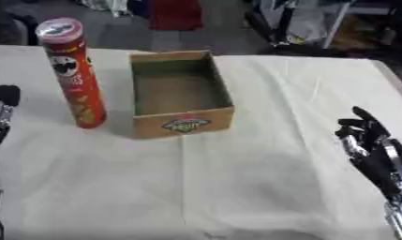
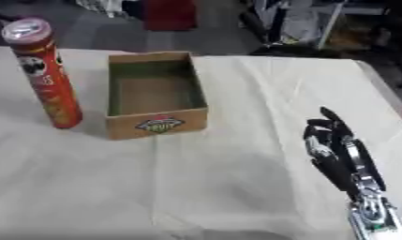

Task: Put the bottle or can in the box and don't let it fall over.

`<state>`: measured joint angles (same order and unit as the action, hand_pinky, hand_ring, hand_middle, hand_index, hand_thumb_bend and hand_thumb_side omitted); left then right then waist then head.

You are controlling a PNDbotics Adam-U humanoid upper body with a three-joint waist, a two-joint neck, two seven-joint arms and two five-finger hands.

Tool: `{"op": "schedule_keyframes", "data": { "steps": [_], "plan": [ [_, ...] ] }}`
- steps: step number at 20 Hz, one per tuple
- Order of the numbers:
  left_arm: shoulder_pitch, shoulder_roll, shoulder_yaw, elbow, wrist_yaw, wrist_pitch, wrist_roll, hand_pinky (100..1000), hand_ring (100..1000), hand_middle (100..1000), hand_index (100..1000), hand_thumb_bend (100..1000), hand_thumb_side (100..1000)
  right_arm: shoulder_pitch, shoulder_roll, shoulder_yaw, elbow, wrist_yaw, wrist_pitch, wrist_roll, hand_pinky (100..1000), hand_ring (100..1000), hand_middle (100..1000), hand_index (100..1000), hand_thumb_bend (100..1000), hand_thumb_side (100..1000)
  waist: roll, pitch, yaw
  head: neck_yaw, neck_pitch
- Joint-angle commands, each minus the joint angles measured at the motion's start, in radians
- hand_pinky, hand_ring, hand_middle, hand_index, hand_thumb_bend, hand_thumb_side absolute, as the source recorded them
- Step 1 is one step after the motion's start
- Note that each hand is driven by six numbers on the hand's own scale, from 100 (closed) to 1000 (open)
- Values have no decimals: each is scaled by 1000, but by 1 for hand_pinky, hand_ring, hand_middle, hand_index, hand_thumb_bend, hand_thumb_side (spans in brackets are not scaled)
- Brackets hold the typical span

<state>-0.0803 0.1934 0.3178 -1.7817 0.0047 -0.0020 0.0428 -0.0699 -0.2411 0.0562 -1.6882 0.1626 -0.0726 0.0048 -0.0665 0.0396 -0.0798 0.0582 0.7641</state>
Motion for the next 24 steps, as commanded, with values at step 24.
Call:
{"op": "schedule_keyframes", "data": {
  "steps": [24],
  "plan": [
    [-319, 166, -151, 403, -92, 81, 209, 926, 857, 686, 838, 910, 319, -9, -12, 8, -8, -8, 1, 6, 797, 746, 775, 1000, 100, 604, -2, -11, -23, 12, 6]
  ]
}}
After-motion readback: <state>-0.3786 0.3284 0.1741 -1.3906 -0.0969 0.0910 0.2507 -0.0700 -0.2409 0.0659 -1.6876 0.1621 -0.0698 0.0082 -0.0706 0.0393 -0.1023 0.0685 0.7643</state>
